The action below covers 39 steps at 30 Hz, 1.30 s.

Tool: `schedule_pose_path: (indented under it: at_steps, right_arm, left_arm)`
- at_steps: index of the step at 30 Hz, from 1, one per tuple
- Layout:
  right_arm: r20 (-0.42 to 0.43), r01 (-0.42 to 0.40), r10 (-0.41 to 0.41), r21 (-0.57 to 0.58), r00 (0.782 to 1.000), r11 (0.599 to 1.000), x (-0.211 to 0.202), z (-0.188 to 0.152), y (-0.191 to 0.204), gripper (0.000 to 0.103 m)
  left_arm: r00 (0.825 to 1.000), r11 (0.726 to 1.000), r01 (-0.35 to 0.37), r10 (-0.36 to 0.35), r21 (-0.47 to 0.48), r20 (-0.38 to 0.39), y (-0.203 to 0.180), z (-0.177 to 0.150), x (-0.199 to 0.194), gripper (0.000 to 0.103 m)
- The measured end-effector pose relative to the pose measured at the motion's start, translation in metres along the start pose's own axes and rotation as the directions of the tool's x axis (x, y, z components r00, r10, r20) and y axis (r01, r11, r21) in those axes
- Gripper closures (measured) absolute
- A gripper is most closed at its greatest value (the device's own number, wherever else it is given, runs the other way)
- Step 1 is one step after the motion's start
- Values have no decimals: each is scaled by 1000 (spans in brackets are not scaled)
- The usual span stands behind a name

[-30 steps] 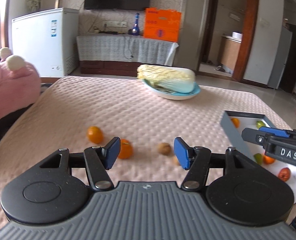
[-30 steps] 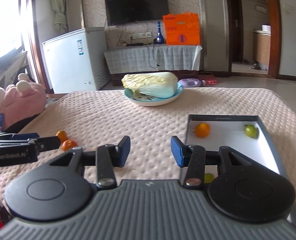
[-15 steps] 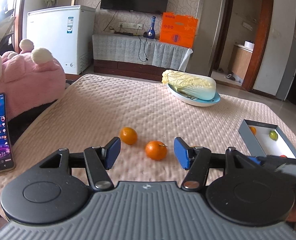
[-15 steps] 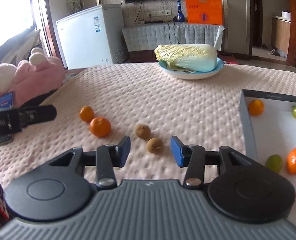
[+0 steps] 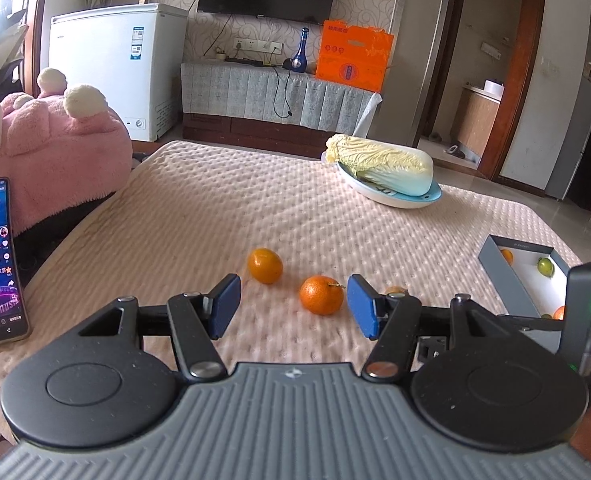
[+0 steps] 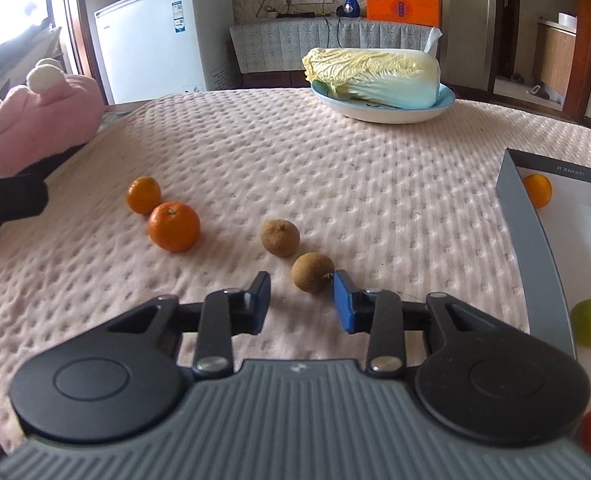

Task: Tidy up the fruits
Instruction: 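Grasp the brown kiwi with the right tool while the left grasps an orange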

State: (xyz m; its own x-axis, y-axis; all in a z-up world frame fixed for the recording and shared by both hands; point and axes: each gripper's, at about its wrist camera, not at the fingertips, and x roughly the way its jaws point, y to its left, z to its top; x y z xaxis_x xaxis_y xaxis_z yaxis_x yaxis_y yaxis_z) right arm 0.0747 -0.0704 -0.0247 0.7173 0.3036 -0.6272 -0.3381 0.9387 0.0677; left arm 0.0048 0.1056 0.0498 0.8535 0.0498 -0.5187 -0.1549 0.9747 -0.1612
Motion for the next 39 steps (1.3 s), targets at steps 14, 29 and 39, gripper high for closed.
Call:
schedule_pose_path:
  at_steps: [14,29,39]
  right_arm:
    - [9,-50,51,-35,999,998,-22,1,-3,78]
    - [83,-134,137,-37,987,990,-72,12,-31,78]
    - [112,-168,169,-22,979,986,-88,17,-48,78]
  left_arm:
    - [998,998,-12,15,56,-61,-16,-9,26,38]
    - [990,987,-43,64,157,-127,-52,-15,95,38]
    - [984,990,-71,89,119,-153,-52,-16,122,52]
